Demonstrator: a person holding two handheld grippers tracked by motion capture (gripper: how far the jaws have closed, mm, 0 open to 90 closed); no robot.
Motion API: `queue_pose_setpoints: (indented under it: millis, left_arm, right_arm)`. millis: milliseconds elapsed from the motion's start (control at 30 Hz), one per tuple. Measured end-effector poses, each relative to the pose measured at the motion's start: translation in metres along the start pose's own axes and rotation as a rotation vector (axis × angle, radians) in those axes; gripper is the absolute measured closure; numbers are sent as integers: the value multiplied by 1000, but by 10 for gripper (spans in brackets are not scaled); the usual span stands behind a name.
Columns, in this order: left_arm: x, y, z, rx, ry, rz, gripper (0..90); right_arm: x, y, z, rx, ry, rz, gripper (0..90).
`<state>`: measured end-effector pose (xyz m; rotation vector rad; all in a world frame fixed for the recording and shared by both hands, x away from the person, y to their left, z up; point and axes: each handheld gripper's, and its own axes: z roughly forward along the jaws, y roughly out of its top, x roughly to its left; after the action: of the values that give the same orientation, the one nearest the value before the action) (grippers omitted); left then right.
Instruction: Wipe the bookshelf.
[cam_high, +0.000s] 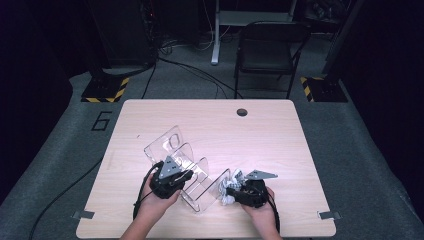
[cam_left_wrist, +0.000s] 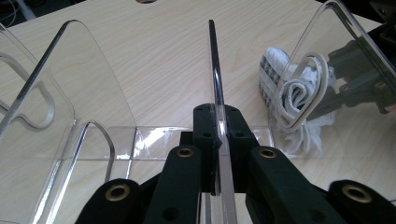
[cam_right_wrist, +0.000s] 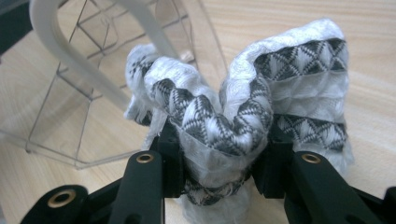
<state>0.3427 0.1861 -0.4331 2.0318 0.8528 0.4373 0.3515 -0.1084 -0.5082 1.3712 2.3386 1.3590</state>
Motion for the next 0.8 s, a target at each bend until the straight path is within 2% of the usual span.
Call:
queue_pose_setpoints:
  millis: [33,167,233,300,367,433,533,600,700,800]
  left_arm:
    - [0,0,0,0,2,0,859]
    - [1,0,0,-2,1,1,858]
    - [0,0,1,-9,7,-5,858]
    - [1,0,1,-6,6,-1,858]
    - [1,0,0,-2,1,1,858]
    - [1,0,0,-2,1,1,858]
    - [0,0,1,-5,4,-5,858]
    - [0,0,1,-6,5,-5,858]
    - [0,0,1,-6,5,-4,858]
    - [1,0,0,2,-7,-1,857]
  right_arm:
    - [1,1,-1,-6,-4,6,612]
    - [8,4,-3,-51,-38,-56,620]
    - [8,2,0,-23,-32,-58,615]
    - [4,-3,7,5,5,-17,602]
    - [0,-8,7,-12,42,40,602]
    - [-3,-10,7,-11,70,77,606]
    - [-3,-8,5,-10,76,90,624]
    - [0,0,-1,-39,49,55,623]
    - [11,11,-14,-115,13,-12,619]
    - [25,19,-25,-144,-41,-103,622]
